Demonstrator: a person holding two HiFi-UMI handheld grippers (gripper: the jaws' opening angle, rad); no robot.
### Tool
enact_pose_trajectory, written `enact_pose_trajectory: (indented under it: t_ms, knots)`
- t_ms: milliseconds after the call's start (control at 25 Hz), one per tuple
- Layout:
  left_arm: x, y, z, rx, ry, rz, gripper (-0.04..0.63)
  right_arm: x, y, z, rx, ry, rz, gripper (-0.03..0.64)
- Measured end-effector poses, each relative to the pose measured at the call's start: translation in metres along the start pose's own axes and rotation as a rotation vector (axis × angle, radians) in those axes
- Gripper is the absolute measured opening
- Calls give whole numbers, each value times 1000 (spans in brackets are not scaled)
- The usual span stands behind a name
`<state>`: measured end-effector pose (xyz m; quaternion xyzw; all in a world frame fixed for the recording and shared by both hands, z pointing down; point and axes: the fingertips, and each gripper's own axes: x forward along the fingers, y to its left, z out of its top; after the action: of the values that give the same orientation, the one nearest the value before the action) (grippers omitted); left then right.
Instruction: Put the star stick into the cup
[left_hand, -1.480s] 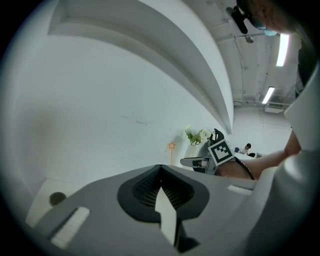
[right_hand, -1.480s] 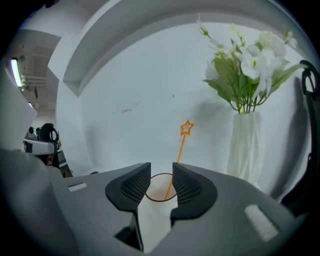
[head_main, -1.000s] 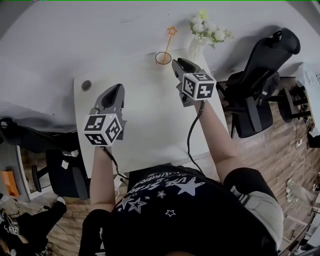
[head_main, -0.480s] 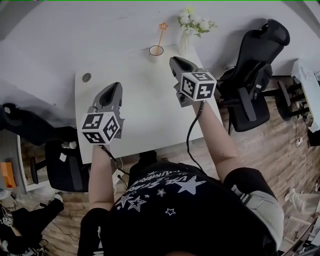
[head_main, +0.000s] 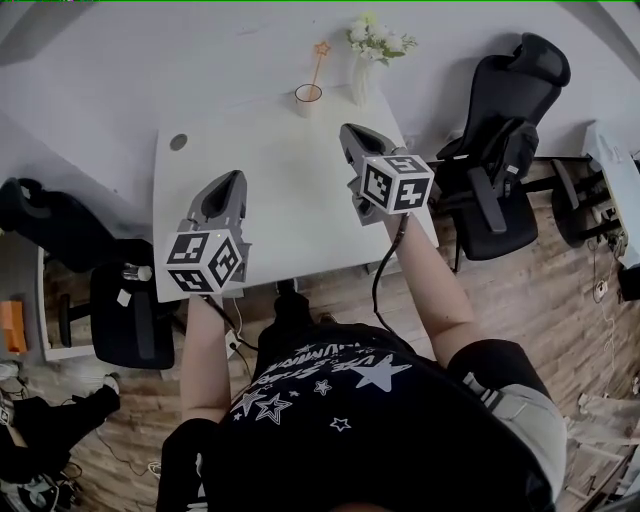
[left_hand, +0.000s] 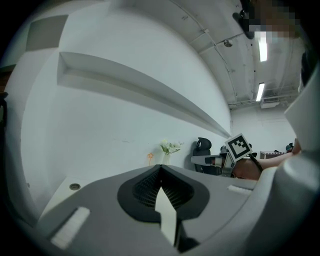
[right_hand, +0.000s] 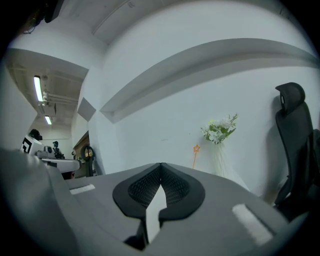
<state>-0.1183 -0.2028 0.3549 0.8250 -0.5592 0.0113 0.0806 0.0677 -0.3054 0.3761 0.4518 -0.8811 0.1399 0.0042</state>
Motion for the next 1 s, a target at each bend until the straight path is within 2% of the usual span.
enact_pose_trajectory:
  t_ms: [480, 1000]
  knots:
    - [-38, -16, -21, -51, 9, 57, 0, -33, 18, -39, -38, 90, 58, 16]
    - [-30, -22, -23, -46, 11, 32, 0, -41, 18, -40, -53, 91, 56, 15]
